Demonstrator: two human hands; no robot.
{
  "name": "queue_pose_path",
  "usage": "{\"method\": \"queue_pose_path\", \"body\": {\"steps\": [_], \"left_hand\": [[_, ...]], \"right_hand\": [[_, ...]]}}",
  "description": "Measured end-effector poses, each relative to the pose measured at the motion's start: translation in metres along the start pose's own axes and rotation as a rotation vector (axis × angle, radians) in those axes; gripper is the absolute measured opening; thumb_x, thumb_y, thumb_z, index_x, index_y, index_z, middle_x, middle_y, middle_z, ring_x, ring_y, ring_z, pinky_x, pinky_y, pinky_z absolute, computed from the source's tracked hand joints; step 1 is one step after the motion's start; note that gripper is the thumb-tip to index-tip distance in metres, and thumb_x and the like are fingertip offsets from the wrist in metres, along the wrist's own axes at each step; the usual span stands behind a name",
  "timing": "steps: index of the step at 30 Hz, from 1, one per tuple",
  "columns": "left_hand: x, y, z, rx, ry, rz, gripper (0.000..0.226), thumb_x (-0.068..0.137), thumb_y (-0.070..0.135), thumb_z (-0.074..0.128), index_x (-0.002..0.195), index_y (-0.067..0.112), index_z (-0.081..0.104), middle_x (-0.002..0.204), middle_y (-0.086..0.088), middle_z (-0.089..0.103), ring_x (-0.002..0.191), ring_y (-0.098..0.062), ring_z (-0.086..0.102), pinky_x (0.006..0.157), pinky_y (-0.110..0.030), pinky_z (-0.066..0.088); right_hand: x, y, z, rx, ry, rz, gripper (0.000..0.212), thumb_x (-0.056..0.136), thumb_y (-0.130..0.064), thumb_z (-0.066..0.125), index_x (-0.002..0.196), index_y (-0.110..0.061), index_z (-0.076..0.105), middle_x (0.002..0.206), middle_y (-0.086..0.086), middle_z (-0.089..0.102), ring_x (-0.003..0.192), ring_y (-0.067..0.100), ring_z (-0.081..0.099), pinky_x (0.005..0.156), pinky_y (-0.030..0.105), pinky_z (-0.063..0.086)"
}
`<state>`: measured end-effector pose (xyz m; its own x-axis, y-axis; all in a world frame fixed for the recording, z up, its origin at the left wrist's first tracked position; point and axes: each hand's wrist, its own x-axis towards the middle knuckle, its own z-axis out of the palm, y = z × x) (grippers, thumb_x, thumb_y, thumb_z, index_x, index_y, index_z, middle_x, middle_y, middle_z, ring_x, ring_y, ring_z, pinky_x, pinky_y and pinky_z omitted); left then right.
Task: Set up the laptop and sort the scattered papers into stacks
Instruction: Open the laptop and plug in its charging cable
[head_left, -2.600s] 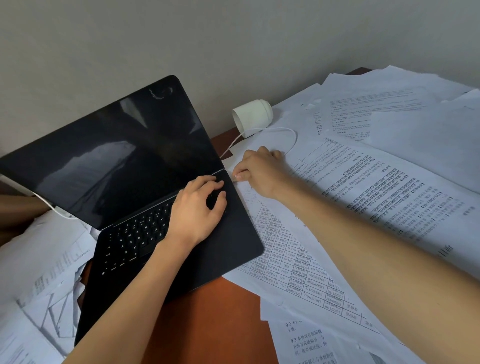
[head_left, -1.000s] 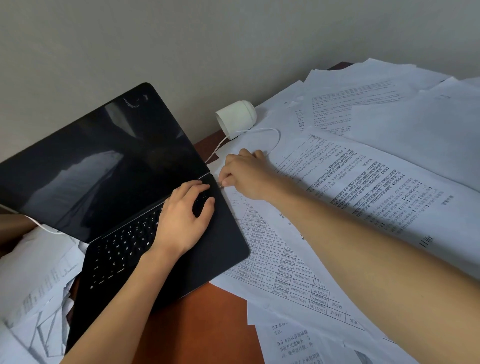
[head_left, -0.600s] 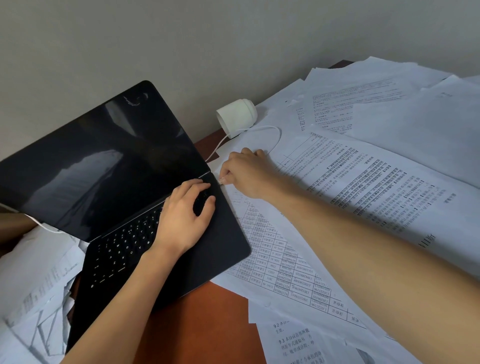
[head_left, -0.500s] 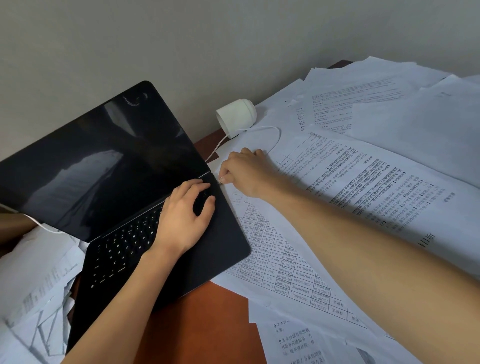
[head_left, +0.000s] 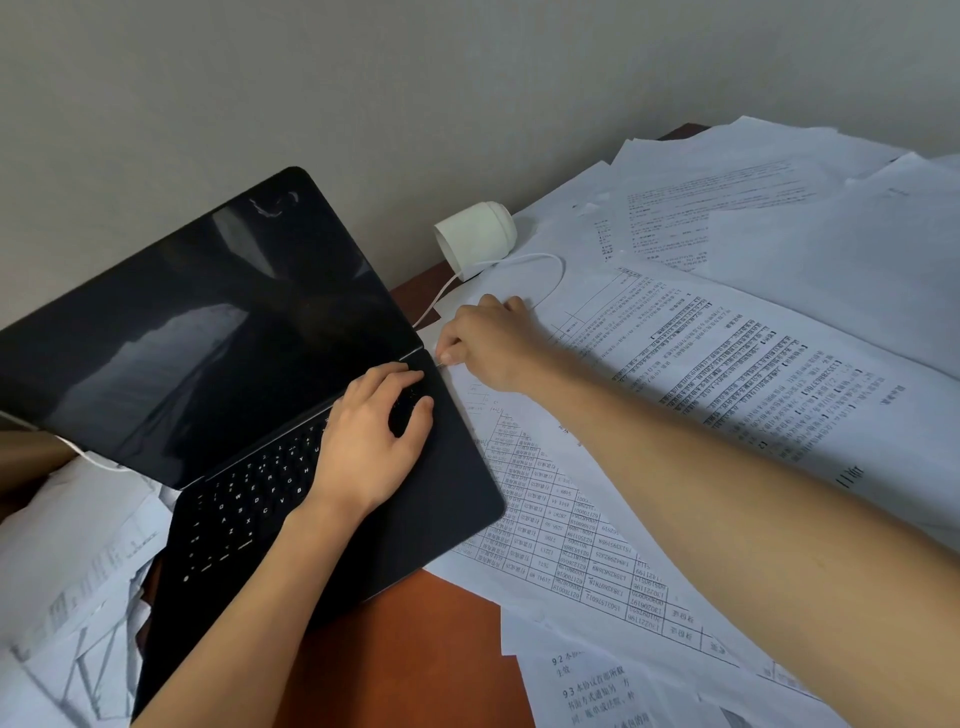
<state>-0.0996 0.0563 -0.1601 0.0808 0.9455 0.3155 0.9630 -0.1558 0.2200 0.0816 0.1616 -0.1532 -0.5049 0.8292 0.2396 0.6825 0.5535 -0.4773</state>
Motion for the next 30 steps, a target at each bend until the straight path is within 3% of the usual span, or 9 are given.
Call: {"method": "queue_pose_path", "body": {"steps": [6,16,19,21,24,28,30], "left_hand": [[0.000,0.001,0.000,0.001,-0.002,0.003,0.062,0.095,0.059,0.037,0.138,0.022,0.063,0.145,0.006,0.056,0.137,-0.015,0.048,0.115,-0.040,0.038],[0.000,0.000,0.000,0.000,0.002,0.004,0.059,0.096,0.057,0.039,0.137,0.022,0.064,0.145,0.006,0.057,0.137,-0.016,0.048,0.115,-0.044,0.040],[0.000,0.000,0.000,0.000,0.003,0.003,0.059,0.096,0.056,0.039,0.137,0.022,0.064,0.145,0.005,0.057,0.136,-0.017,0.049,0.115,-0.044,0.040],[0.000,0.000,0.000,0.000,0.005,0.002,0.059,0.096,0.056,0.040,0.137,0.022,0.064,0.145,0.005,0.057,0.136,-0.017,0.049,0.115,-0.044,0.040],[0.000,0.001,0.000,-0.003,0.002,-0.001,0.060,0.096,0.057,0.039,0.137,0.022,0.064,0.145,0.006,0.057,0.137,-0.016,0.048,0.115,-0.042,0.039],[-0.001,0.001,0.000,-0.015,0.010,-0.004,0.062,0.094,0.059,0.038,0.137,0.022,0.064,0.144,0.007,0.057,0.136,-0.016,0.048,0.115,-0.041,0.039],[-0.001,0.001,0.000,-0.012,0.010,-0.003,0.062,0.095,0.058,0.038,0.137,0.021,0.065,0.144,0.006,0.058,0.136,-0.016,0.049,0.114,-0.040,0.039]], "right_hand": [[0.000,0.000,0.000,-0.039,-0.013,-0.023,0.023,0.105,-0.028,0.052,0.113,-0.032,0.073,0.121,-0.005,0.059,0.119,0.021,0.044,0.096,0.042,0.028],[0.004,0.000,0.004,0.004,-0.006,-0.053,0.021,0.102,-0.025,0.056,0.112,-0.023,0.075,0.118,-0.001,0.062,0.116,0.021,0.048,0.094,0.035,0.029],[0.005,-0.001,0.004,0.109,0.019,-0.028,0.017,0.099,-0.021,0.063,0.107,-0.018,0.077,0.110,0.001,0.068,0.108,0.022,0.059,0.090,0.029,0.036],[0.005,-0.001,0.004,0.176,-0.016,0.003,0.017,0.097,-0.020,0.066,0.108,-0.015,0.077,0.110,0.005,0.068,0.105,0.025,0.062,0.094,0.034,0.047],[0.003,0.002,0.001,0.268,-0.078,0.041,0.024,0.095,-0.015,0.067,0.118,-0.012,0.074,0.115,0.009,0.066,0.107,0.025,0.063,0.096,0.039,0.052],[-0.005,0.004,-0.002,0.356,-0.050,0.044,0.030,0.094,0.002,0.062,0.121,-0.007,0.071,0.108,0.009,0.064,0.097,0.020,0.064,0.081,0.024,0.050],[-0.007,0.002,-0.003,0.380,-0.007,0.037,0.030,0.092,0.006,0.056,0.114,-0.009,0.070,0.100,0.004,0.063,0.088,0.017,0.065,0.077,0.027,0.053]]}}
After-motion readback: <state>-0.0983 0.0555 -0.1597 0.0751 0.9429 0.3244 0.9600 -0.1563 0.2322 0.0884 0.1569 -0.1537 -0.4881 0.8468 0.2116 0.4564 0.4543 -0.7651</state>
